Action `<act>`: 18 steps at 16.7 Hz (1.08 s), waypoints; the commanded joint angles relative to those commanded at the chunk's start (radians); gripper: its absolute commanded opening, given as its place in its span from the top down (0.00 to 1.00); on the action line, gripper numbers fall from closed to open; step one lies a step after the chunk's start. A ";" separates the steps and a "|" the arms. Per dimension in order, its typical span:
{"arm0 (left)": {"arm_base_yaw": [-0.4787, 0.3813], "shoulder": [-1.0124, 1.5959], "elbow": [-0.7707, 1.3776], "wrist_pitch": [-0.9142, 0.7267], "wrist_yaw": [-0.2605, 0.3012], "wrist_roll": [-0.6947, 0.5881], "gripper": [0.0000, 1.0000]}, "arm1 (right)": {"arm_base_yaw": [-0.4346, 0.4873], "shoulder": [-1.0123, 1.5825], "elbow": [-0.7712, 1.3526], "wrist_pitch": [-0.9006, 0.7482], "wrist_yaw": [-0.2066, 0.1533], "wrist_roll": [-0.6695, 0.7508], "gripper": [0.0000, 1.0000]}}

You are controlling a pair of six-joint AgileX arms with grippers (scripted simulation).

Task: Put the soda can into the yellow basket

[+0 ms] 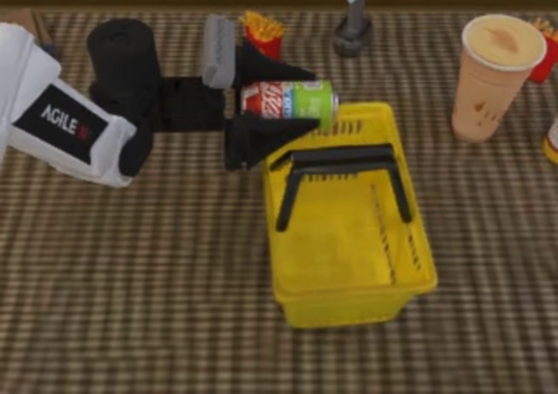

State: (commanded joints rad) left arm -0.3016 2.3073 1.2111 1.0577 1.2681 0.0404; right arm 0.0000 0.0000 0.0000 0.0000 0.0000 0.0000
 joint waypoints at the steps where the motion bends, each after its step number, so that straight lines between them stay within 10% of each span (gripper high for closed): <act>1: 0.000 0.000 0.000 0.000 0.000 0.000 0.00 | 0.000 0.000 0.000 0.000 0.000 0.000 0.00; 11: -0.002 -0.011 -0.005 -0.008 -0.008 -0.002 0.00 | 0.005 0.009 0.009 -0.008 -0.001 -0.006 0.00; 18: 0.060 -0.330 -0.196 -0.206 -0.219 -0.080 0.00 | 0.132 0.345 0.336 -0.270 -0.006 -0.187 0.00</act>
State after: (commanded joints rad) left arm -0.2419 1.9777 1.0154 0.8518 1.0494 -0.0391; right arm 0.1316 0.3450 0.3362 -0.2699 -0.0061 -0.1867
